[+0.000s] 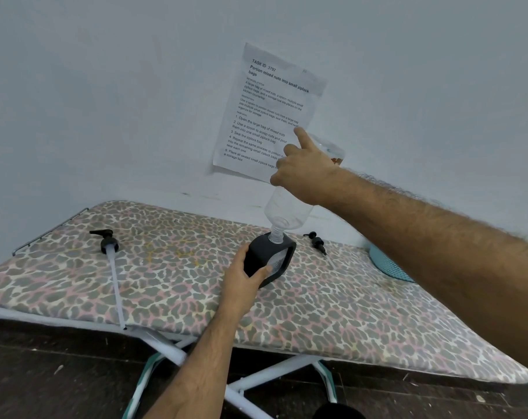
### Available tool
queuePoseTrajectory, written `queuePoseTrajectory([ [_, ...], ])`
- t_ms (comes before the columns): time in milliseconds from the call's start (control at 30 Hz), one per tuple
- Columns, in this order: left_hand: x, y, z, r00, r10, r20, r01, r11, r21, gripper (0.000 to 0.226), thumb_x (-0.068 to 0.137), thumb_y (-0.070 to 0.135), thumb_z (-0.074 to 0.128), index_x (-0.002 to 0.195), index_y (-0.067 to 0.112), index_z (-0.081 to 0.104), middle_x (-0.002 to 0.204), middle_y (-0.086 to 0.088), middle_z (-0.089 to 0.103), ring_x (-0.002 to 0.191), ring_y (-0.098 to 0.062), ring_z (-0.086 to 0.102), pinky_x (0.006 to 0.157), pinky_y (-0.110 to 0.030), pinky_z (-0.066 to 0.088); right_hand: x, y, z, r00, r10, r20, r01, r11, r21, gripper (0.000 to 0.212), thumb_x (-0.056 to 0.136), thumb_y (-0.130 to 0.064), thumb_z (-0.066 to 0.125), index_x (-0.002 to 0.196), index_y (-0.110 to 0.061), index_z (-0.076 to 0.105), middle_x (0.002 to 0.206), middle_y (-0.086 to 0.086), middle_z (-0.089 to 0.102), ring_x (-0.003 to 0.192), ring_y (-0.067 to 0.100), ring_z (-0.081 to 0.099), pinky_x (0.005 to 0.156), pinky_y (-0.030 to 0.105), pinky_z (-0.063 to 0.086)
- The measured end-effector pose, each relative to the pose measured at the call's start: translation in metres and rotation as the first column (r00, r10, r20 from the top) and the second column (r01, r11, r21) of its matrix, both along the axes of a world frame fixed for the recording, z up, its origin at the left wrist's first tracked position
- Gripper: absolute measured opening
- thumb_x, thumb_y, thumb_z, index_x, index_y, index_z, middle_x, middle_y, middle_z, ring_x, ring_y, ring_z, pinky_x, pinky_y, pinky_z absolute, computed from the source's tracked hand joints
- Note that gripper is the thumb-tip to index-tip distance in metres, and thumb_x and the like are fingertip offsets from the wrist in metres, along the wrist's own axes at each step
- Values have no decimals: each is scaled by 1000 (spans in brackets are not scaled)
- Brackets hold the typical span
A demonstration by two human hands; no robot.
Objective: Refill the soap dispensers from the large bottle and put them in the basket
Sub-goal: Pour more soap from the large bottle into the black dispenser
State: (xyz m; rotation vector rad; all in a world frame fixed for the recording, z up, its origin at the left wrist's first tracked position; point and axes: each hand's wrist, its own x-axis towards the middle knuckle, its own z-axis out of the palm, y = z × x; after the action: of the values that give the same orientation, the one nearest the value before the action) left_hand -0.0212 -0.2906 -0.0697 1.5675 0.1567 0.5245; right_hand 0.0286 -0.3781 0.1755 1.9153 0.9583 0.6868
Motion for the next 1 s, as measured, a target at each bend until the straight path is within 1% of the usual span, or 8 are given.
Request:
queuePoseTrajectory([
  [133, -1, 0, 1, 1000, -2, -3, 2, 1000, -2, 50, 91, 17, 70, 131, 36, 47, 111, 27, 59, 103, 10, 57, 82, -12, 49, 2, 4, 1, 1000, -3, 3, 3, 1000, -17, 34, 94, -10, 57, 117, -34, 64, 93, -7, 59, 113, 28, 50, 117, 63, 6],
  [167, -2, 0, 1, 1000, -2, -2, 2, 1000, -3, 50, 91, 17, 70, 131, 36, 47, 111, 28, 58, 103, 11, 57, 80, -11, 49, 2, 4, 1, 1000, -3, 5, 4, 1000, -22, 33, 94, -11, 58, 117, -34, 64, 95, -7, 61, 114, 28, 50, 117, 62, 6],
  [300, -1, 0, 0, 1000, -2, 3, 2, 1000, -9, 49, 91, 17, 71, 130, 37, 48, 113, 24, 61, 105, 9, 59, 83, -13, 50, 4, 8, 0, 1000, 4, 23, -3, 999, -36, 32, 93, -14, 60, 117, -35, 64, 99, -8, 65, 113, 26, 51, 117, 61, 8],
  [467, -1, 0, 1, 1000, -3, 8, 3, 1000, -17, 49, 90, 16, 71, 128, 37, 48, 113, 27, 60, 103, 12, 58, 76, -7, 50, 5, 10, 0, 1000, 20, 19, -20, 999, -38, 29, 92, -14, 61, 113, -34, 64, 98, -8, 64, 109, 25, 52, 116, 57, 15],
  [667, -1, 1, 0, 1000, -10, 12, 10, 1000, -19, 48, 91, 16, 70, 128, 38, 49, 114, 27, 61, 105, 11, 60, 80, -10, 50, 4, 12, 0, 999, 25, 27, -24, 999, -46, 29, 92, -14, 62, 112, -34, 64, 98, -8, 65, 108, 24, 52, 115, 55, 16],
  [833, 0, 1, -2, 1000, -15, 12, 15, 999, -29, 49, 90, 17, 71, 130, 35, 50, 117, 23, 63, 107, 7, 61, 83, -13, 52, 4, 14, 1, 999, 23, 35, -21, 998, -56, 28, 91, -14, 63, 111, -34, 64, 102, -8, 66, 109, 24, 51, 114, 54, 18],
  [933, 2, 1, -3, 1000, -13, 12, 13, 1000, -28, 51, 90, 17, 71, 134, 32, 50, 120, 19, 64, 109, 4, 61, 88, -17, 53, 3, 15, 1, 999, 16, 35, -14, 998, -57, 28, 91, -14, 64, 111, -34, 64, 102, -9, 66, 109, 24, 51, 114, 53, 18],
  [1000, 2, 1, -3, 1000, -13, 11, 13, 1000, -24, 51, 90, 16, 71, 135, 31, 50, 121, 18, 64, 109, 4, 61, 86, -16, 53, 3, 15, 1, 999, 12, 36, -10, 998, -59, 28, 91, -14, 63, 112, -34, 63, 103, -8, 66, 110, 24, 51, 115, 53, 18],
])
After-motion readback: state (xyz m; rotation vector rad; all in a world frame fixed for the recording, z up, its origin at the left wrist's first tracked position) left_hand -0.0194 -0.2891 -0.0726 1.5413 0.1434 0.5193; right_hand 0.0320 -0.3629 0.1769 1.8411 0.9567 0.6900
